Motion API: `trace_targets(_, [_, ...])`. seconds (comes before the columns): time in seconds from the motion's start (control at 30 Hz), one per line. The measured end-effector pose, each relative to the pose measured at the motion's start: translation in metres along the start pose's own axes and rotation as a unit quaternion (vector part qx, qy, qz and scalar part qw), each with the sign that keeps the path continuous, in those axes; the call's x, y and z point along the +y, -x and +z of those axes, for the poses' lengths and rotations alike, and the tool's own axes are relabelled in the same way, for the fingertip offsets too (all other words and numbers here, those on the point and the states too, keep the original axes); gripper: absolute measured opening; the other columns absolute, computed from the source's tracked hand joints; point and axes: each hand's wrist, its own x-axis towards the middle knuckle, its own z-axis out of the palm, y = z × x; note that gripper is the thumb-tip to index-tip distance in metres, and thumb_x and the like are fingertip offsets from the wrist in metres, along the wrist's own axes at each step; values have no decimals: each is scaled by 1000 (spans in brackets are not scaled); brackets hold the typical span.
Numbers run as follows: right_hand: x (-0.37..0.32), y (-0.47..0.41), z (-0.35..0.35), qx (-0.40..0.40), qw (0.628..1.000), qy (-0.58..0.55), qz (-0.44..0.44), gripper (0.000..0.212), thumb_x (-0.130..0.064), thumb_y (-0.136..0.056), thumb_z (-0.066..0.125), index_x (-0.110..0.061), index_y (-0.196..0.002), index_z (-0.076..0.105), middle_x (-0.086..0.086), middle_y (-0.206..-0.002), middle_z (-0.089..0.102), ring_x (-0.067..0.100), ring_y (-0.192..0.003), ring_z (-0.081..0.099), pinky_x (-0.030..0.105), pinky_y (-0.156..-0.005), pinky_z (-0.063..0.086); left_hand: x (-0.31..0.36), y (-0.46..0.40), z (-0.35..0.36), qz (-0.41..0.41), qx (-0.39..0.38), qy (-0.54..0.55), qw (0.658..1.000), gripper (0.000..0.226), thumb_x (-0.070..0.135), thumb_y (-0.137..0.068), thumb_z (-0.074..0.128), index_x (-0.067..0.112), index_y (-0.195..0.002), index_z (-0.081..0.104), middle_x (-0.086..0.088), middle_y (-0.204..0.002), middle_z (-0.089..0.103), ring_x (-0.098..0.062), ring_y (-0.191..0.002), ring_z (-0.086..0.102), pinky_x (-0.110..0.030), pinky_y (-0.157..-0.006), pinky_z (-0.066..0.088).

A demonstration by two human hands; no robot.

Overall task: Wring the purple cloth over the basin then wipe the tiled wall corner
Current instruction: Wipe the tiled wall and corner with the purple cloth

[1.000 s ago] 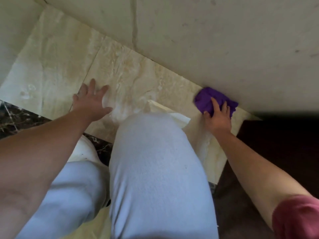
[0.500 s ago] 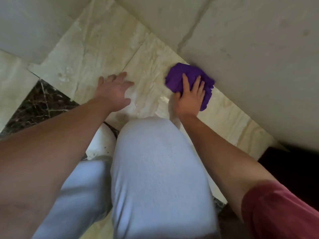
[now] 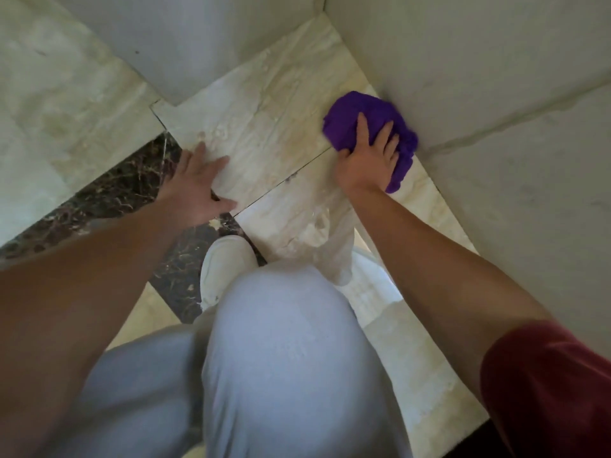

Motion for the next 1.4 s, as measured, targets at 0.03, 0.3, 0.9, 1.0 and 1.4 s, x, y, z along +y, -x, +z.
trace_targets(0.03, [-3, -3, 0, 5, 1000, 10, -10, 69, -36, -98, 43, -36, -159, 11, 17, -169, 2, 40, -154, 7, 52, -124, 10, 0, 0, 1, -1, 0, 6, 1000, 96, 57, -88, 66, 41, -160, 5, 4, -169, -21, -25, -157, -16, -59, -125, 11])
trace_targets(0.3, [-54, -63, -32, -79, 987, 62, -129, 71, -36, -99, 42, -40, -159, 6, 13, -169, -2, 34, -156, 5, 47, -125, 15, 6, 1, -3, -3, -17, 16, 1000, 100, 58, -87, 66, 40, -160, 0, 3, -168, -27, -25, -155, -21, -59, -125, 9])
trace_targets(0.9, [-133, -124, -51, -62, 981, -62, -174, 45, -7, -78, 50, -22, -120, 55, 10, -162, 26, 27, -145, 37, 42, -119, 30, -3, -2, -2, 5, -26, 40, 999, 107, 41, -84, 78, 45, -159, 2, 5, -165, -32, -24, -154, -26, -69, -120, 6])
trace_targets(1.0, [-131, -119, -49, -92, 976, -24, -197, 50, -11, -77, 55, -22, -126, 53, 13, -157, 31, 29, -149, 28, 45, -119, 29, -5, -3, 3, 14, -29, 34, 999, 113, 41, -82, 79, 45, -158, -4, 4, -163, -38, -25, -152, -31, -72, -119, 3])
trace_targets(1.4, [-193, 7, 10, -139, 912, 168, -349, 83, -47, -90, 56, -40, -159, 9, 15, -169, -6, 36, -156, -3, 50, -124, 13, -14, 1, -38, -8, -23, 111, 993, 81, 48, -92, 65, 26, -160, 26, -12, -171, 2, -33, -157, 5, -42, -126, 13])
